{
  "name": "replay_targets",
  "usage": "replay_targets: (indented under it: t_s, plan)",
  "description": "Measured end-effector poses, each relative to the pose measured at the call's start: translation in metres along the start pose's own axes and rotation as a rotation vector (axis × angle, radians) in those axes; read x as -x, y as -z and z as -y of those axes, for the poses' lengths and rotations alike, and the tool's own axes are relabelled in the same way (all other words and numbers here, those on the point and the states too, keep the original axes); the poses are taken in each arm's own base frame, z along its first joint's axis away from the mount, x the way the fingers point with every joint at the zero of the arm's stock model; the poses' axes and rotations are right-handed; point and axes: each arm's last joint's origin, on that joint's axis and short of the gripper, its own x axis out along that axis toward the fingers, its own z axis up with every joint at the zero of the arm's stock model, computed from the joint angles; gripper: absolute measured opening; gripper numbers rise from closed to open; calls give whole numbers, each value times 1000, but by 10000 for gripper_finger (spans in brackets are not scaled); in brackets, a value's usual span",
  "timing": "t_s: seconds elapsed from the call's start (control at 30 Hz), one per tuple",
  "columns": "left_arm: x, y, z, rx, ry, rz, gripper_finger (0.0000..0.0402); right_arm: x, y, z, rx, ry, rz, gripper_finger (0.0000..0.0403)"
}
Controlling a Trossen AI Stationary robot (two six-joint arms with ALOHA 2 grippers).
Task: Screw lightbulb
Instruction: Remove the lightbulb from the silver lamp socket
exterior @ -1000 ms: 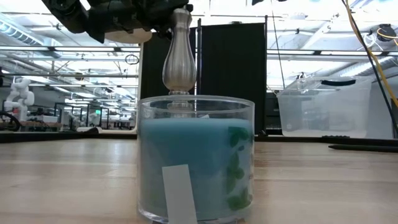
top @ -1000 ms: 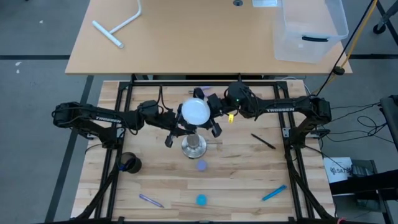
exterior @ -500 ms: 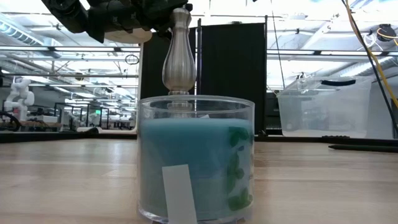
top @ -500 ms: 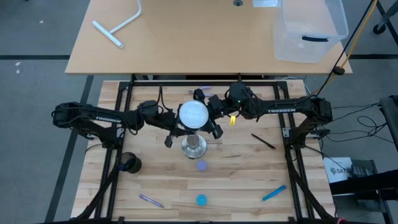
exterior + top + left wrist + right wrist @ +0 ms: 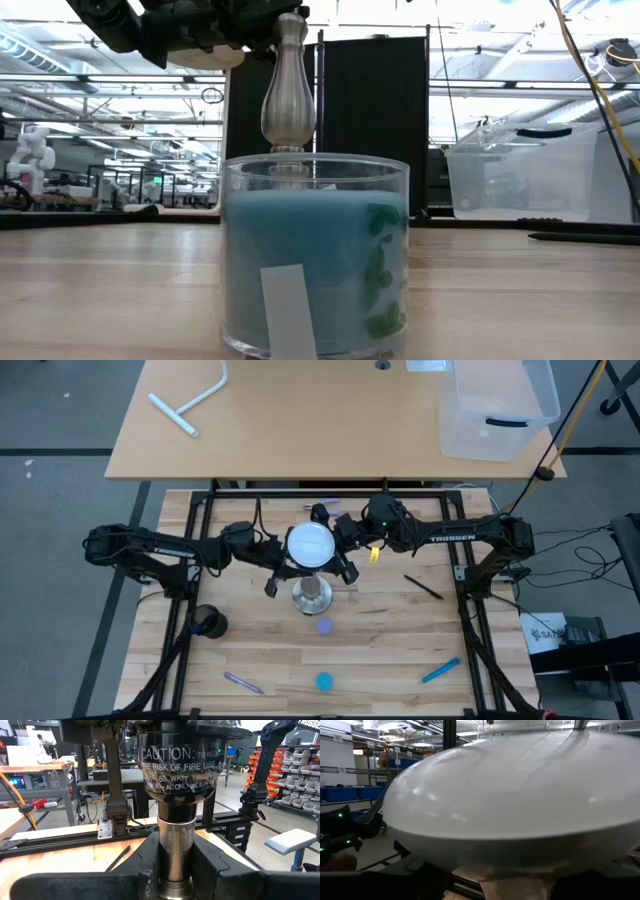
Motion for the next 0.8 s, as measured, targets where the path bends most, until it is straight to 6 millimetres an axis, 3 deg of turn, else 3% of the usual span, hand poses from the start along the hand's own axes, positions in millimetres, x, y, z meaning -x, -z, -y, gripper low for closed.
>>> replay_targets:
  t_s: [0.8]
  plan:
    - [0, 0, 0, 5, -1, 0, 75, -2, -5, 3, -2, 87, -48, 279]
